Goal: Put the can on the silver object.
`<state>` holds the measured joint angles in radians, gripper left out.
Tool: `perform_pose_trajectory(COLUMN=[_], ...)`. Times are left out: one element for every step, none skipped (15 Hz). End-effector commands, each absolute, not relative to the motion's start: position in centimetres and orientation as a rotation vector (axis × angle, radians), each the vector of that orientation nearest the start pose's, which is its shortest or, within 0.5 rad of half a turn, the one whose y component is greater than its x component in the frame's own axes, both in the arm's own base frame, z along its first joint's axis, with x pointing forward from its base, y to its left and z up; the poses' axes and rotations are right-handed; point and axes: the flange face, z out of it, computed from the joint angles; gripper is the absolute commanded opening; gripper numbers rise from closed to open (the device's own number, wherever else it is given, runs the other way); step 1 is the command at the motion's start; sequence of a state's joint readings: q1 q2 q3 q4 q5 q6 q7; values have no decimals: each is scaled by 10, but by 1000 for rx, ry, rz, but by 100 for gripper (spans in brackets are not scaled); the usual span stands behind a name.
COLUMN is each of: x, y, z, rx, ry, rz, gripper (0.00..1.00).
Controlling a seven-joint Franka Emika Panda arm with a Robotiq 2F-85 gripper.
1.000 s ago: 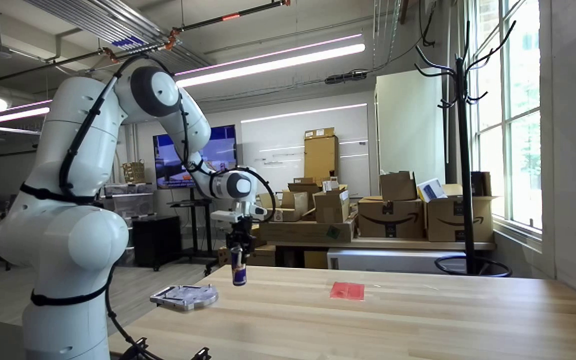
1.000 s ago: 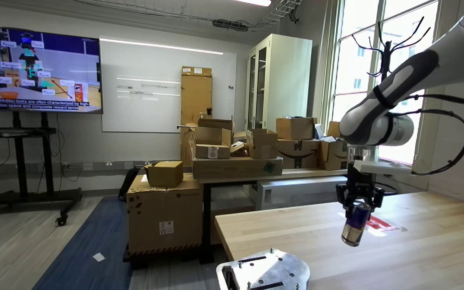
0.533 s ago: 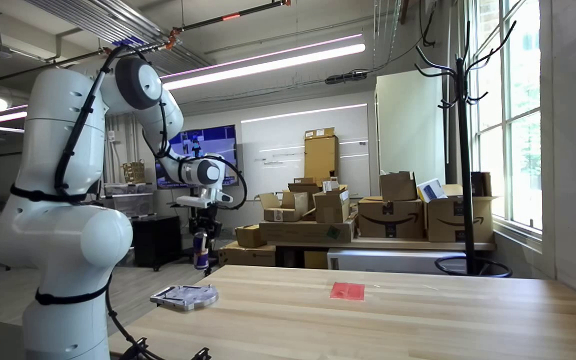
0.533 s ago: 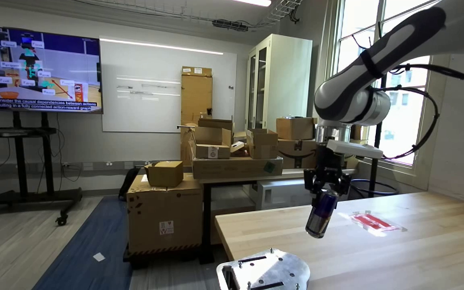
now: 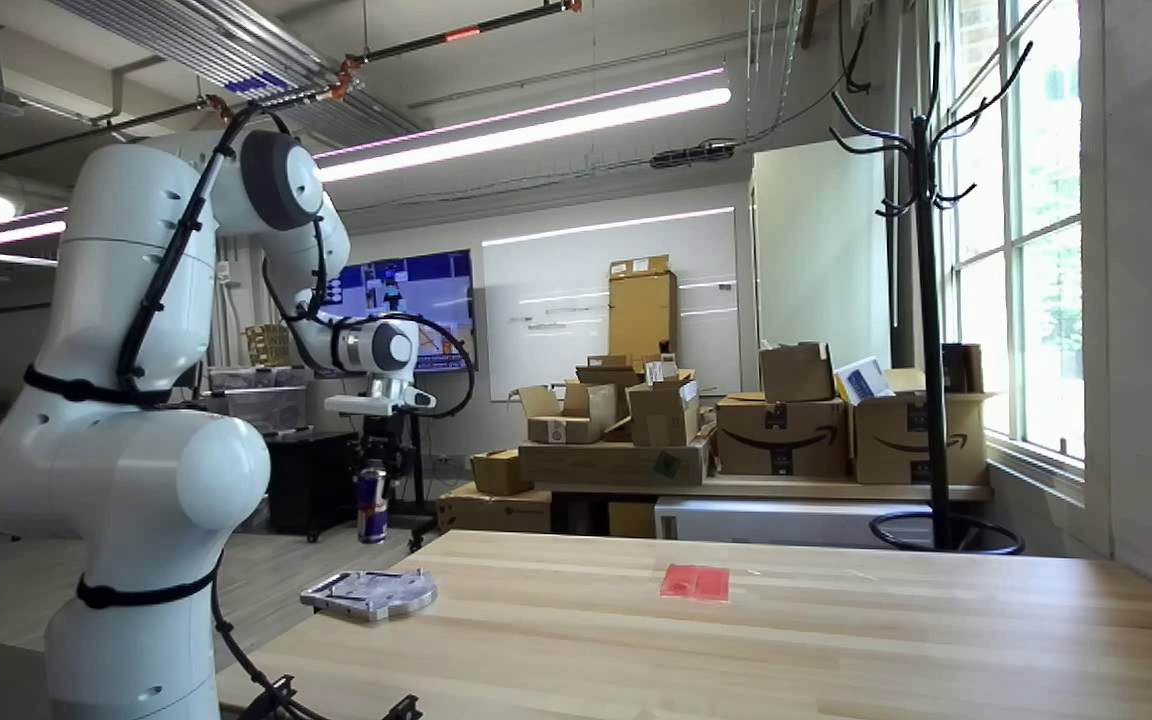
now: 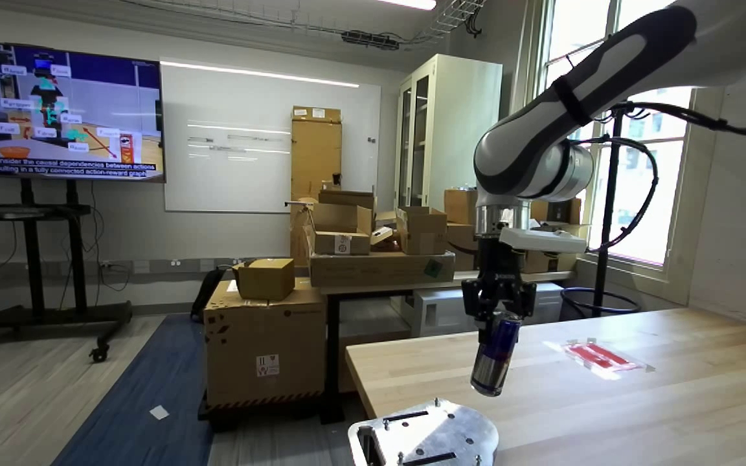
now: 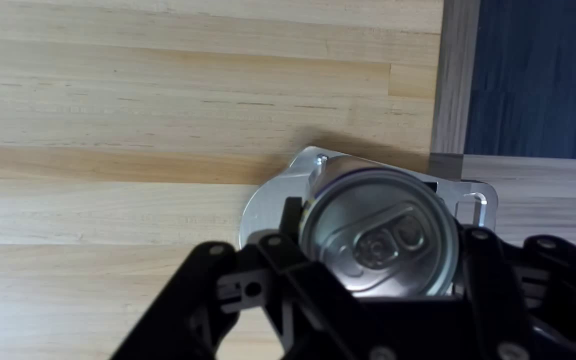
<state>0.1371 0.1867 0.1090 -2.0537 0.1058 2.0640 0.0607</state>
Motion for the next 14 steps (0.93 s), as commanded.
perform_pose_trajectory(x=[564,568,574,579,584,589,593,598,601,604,607,610,612,614], y=[159,163,167,171,175,179,183,188,192,196,201,205,209,211], z=[343,343,342,340,338,335,333,329,325,321,316,311,305,300], rx=[-3083,-3096,-3110,-3123,-3136,-3149,-3160,-3167,-3172,-3177,-3177,-3179,-3179,-3179], ry=[-315,-342,-365,-390,-415,-438,-459,-483,-501,-516,-533,-548,-562,-571], rz=[321,324,330,333,338,345,353,360,366,373,382,390,402,412], gripper=[34,34,34,34,34,34,34,34,34,34,34,34,34,34])
